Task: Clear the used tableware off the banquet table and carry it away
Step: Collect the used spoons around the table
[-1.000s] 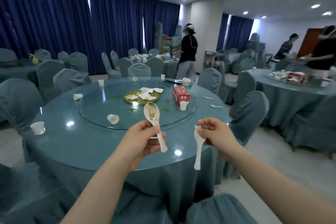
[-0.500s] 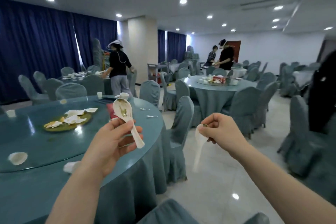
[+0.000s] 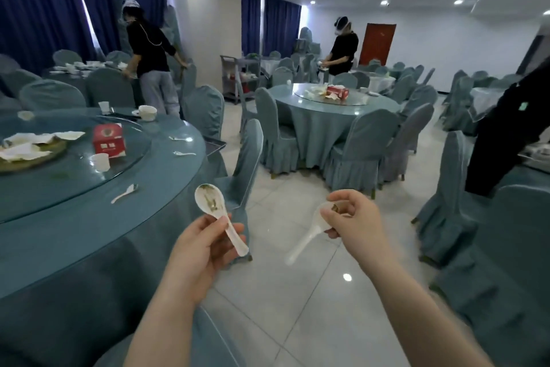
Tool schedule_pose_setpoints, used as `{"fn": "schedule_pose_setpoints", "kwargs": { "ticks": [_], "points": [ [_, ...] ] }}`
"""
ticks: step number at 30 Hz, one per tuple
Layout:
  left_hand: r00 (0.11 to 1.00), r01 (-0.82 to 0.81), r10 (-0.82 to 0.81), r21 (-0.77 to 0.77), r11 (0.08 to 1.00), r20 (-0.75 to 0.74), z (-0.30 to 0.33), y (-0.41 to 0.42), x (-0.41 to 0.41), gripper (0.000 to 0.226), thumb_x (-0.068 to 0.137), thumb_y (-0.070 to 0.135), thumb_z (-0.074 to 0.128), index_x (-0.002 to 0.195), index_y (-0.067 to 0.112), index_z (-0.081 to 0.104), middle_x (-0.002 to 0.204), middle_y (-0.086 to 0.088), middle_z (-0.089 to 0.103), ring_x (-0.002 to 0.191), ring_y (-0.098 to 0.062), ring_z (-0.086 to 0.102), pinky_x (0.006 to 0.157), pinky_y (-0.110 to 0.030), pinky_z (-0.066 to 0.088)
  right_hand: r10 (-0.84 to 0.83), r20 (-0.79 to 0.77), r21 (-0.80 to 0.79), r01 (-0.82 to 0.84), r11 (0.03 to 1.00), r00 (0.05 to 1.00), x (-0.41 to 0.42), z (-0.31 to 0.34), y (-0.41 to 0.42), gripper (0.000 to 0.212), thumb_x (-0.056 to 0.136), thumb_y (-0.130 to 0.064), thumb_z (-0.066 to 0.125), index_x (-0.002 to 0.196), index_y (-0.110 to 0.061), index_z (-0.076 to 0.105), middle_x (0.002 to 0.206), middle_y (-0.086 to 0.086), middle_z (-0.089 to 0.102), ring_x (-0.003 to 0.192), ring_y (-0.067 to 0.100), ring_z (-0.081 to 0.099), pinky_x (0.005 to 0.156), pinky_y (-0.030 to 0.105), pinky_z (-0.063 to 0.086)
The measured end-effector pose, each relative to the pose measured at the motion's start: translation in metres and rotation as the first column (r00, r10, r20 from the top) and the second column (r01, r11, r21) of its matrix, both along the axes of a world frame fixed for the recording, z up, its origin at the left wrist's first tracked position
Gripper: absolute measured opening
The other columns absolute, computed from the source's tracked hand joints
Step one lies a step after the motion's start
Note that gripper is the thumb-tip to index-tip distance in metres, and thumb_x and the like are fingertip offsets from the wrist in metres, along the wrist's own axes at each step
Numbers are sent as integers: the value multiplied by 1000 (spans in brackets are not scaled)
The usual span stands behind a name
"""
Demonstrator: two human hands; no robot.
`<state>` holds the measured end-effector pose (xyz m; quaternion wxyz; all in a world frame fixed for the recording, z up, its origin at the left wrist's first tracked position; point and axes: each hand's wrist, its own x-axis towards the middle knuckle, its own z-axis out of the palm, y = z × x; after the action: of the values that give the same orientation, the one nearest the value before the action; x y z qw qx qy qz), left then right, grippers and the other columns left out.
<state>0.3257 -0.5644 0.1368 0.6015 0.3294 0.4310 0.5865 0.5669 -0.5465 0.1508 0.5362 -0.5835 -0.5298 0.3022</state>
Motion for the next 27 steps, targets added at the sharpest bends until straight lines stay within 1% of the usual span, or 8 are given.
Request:
{"fn": "schedule_pose_setpoints", "kwargs": {
  "ticks": [3, 8, 12, 16, 20, 23, 25, 27],
  "points": [
    [999, -35, 33, -45, 998, -26, -22, 30, 22, 12, 94, 14, 53, 100, 8, 62, 80, -10, 75, 63, -15, 71, 49, -23, 54, -3, -20, -36, 2, 999, 1000, 23, -21, 36, 11, 84, -16, 67, 86, -26, 65, 81, 1, 67, 59, 9, 65, 54, 19, 52],
    [991, -129, 122, -118, 985, -63, -74, 84, 43, 17, 96, 15, 51, 107, 16, 64, 87, -8, 76, 70, -15, 70, 64, -29, 54, 50, -60, -134, -57, 989, 997, 42, -54, 107, 4, 82, -20, 68, 84, -23, 69, 80, -2, 70, 58, 5, 64, 58, 20, 53],
    [985, -174, 169, -211, 962, -42, -102, 123, 59, 18, 97, 14, 50, 109, 17, 63, 87, -8, 76, 72, -16, 69, 64, -29, 53, 68, -121, -203, -92, 975, 990, 46, -73, 166, 6, 83, -14, 67, 82, -19, 67, 75, -1, 68, 55, 6, 65, 65, 28, 58],
    [963, -270, 258, -232, 934, -83, -109, 151, 61, 18, 97, 14, 50, 108, 17, 63, 85, -7, 76, 71, -16, 69, 62, -27, 53, 114, -167, -261, -155, 953, 979, 45, -91, 215, 7, 81, -9, 65, 81, -15, 67, 69, -1, 69, 60, 10, 67, 63, 25, 57],
    [917, -398, 384, -264, 878, -106, -116, 175, 56, 15, 97, 15, 51, 103, 17, 64, 81, -7, 75, 67, -15, 71, 54, -22, 55, 163, -235, -333, -238, 912, 958, 35, -110, 268, 7, 79, -4, 64, 81, -11, 66, 72, 3, 71, 63, 12, 68, 59, 23, 55],
    [855, -518, 499, -257, 816, -137, -126, 187, 52, 14, 97, 16, 51, 103, 17, 64, 80, -7, 75, 68, -15, 72, 53, -22, 55, 222, -238, -375, -300, 877, 946, 21, -123, 309, 6, 81, -7, 65, 82, -13, 65, 71, 3, 68, 53, 9, 60, 49, 21, 46],
    [804, -594, 577, -255, 763, -144, -133, 193, 54, 14, 96, 17, 52, 103, 18, 64, 81, -6, 75, 68, -15, 72, 56, -24, 55, 231, -282, -399, -333, 854, 931, 15, -135, 330, 6, 82, -8, 65, 81, -13, 66, 66, 1, 64, 47, 7, 53, 46, 21, 43],
    [749, -659, 645, -267, 703, -151, -138, 199, 57, 14, 96, 18, 52, 104, 18, 64, 81, -5, 75, 68, -14, 72, 62, -28, 53, 272, -321, -424, -394, 816, 907, 8, -148, 348, 6, 83, -7, 64, 81, -13, 66, 65, 0, 65, 48, 7, 54, 48, 22, 45]
  ]
}}
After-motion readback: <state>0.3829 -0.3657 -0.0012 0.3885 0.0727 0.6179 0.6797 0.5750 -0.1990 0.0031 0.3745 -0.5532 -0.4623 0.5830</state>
